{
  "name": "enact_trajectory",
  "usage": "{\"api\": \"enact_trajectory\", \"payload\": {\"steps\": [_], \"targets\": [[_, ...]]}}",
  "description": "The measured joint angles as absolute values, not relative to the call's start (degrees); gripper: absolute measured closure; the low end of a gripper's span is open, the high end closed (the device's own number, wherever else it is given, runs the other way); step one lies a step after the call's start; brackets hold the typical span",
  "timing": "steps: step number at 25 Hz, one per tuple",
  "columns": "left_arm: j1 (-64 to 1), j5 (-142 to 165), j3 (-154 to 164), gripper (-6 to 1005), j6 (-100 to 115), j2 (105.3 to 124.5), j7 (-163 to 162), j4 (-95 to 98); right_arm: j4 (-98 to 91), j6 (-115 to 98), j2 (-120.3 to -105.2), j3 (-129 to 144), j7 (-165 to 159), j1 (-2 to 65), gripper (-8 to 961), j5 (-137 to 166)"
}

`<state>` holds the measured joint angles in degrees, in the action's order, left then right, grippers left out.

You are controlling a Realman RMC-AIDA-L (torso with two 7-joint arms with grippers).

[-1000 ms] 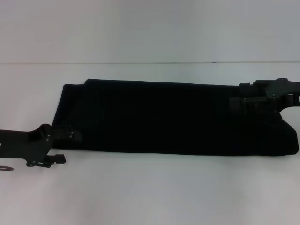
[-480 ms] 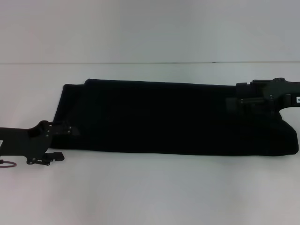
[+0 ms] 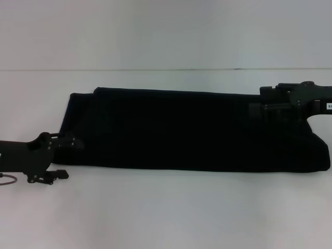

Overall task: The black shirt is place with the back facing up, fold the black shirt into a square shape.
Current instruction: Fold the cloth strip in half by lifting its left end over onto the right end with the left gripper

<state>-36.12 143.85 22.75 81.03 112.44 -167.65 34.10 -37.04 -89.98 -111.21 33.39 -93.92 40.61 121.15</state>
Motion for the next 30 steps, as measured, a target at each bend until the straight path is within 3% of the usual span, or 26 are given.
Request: {"api": "enact_trajectory", "payload": {"steps": [30], "targets": [[-35.66,144.16,21.44,89,76.05,112.49,-167.89,33.48,-37.08,-89.76,-111.21,32.69,-93.77,40.7,118,120.58]]}}
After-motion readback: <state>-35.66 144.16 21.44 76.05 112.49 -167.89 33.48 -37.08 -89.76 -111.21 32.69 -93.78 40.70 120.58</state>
